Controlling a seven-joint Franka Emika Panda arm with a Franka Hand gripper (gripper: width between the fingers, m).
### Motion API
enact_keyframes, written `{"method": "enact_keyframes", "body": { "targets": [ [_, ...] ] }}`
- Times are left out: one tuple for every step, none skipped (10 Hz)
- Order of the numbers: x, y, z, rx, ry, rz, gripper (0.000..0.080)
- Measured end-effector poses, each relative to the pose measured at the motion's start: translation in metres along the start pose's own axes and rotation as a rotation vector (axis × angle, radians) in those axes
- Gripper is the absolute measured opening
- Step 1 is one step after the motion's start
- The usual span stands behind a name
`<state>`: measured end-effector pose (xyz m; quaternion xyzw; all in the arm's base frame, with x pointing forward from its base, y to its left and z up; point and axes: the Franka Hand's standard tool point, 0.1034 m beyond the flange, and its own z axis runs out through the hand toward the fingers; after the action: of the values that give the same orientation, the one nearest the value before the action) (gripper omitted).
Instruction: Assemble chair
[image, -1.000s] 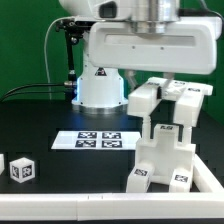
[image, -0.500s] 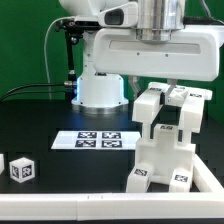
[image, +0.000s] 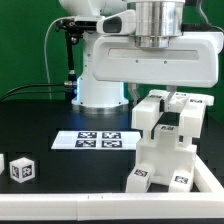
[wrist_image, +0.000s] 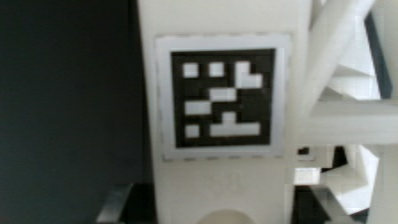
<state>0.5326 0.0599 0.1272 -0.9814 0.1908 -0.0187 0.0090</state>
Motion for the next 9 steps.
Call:
{"method": "enact_keyframes", "body": {
  "targets": [
    [0.004,-0.001,0.001,0.009,0.02,-0.008,0.0284],
    [0.006,-0.001,0.001,0.012,0.029,-0.021,0.0284],
    [0.006,0.0,0.001,0.013,0.028,-0.019,0.0284],
    [0.005,0.0,0.0,0.014,0.021,-0.012,0.0284],
    [0.001,0.002,0.0,0.015,0.012,-0.005,0.0284],
    [-0.004,0.004,0.0,0.013,0.006,-0.005,0.0284],
    [-0.006,0.005,0.001,0.015,0.01,-0.005,0.0284],
    [-0.006,0.005,0.001,0.02,0.018,-0.004,0.0284],
    [-0.006,0.006,0.001,0.022,0.021,-0.001,0.0284]
  ]
}}
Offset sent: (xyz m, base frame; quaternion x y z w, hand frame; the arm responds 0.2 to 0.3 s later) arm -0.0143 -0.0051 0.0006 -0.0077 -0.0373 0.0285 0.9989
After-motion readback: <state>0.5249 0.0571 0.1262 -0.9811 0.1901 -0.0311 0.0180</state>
